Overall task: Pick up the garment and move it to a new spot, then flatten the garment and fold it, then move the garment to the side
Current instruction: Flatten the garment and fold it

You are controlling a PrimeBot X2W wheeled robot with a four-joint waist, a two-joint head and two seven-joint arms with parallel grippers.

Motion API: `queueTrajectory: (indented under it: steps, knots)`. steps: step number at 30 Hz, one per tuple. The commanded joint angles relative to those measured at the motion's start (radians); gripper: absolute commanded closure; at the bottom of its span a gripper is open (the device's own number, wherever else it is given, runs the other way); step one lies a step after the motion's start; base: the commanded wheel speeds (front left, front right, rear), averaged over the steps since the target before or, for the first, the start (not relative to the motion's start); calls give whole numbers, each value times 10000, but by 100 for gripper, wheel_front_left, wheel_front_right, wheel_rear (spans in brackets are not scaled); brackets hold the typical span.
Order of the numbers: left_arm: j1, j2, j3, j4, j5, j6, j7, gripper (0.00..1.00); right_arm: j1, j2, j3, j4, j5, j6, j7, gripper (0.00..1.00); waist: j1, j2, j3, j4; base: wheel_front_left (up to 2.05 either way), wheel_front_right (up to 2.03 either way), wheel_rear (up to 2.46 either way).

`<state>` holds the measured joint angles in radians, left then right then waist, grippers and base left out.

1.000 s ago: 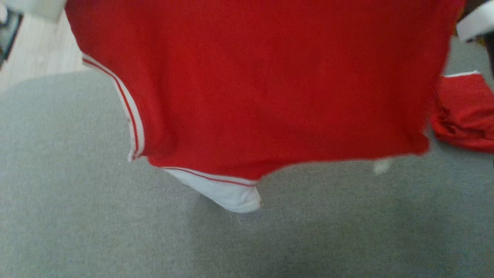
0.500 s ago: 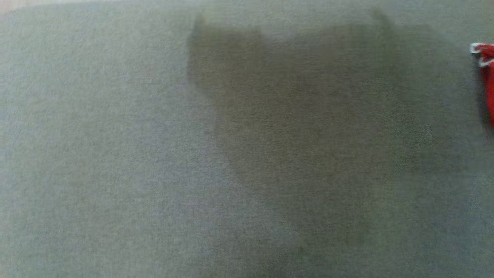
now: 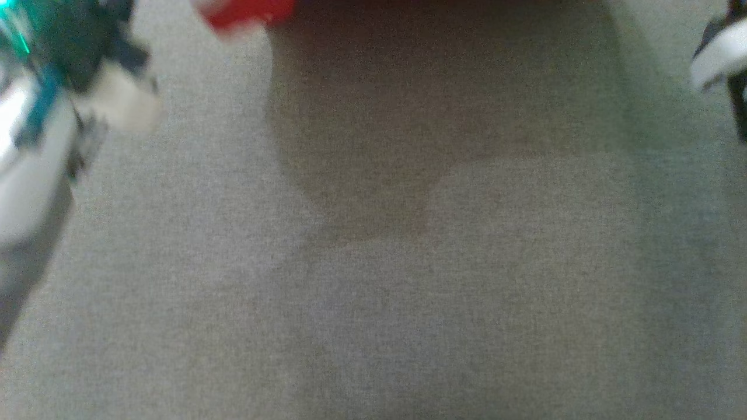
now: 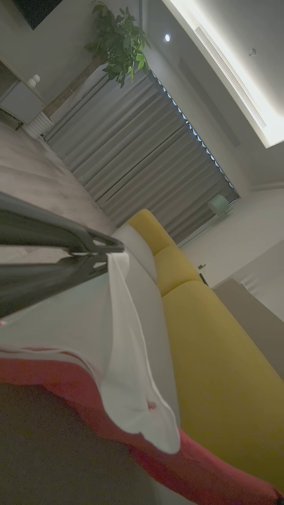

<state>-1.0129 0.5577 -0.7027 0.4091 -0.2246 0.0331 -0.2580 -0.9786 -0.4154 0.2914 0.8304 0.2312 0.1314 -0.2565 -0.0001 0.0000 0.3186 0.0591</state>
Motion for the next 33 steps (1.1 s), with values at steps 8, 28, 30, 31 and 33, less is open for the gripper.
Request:
queueTrajectory:
  steps: [8,28,30,31,33]
  knots:
    - [3731,1275,286,-1868,-1015,706,178,100,3254,-466,33,-1237,973,-7,-52,100,1,0,-1339,0,0,0,0]
    - [9578,2609,85,-6018,-2756,2971,1572,100,8905,-632,-987,-4560,1448,-7,1053,100,1,0,-2322,-342,0,0,0]
    - [9212,2588,131,-5982,-2674,2857,1611,100,8826,-513,-1145,-4791,1443,-7,1238,100,1,0,-2170,-338,0,0,0]
    - [8961,2563,159,-5917,-2614,2783,1635,100,8738,-464,-1212,-4873,1431,-7,1335,100,1,0,-2076,-332,0,0,0]
    - [8366,2475,204,-5656,-2500,2558,1661,100,8477,-375,-1288,-4961,1373,-7,1509,100,1,0,-1869,-324,0,0,0]
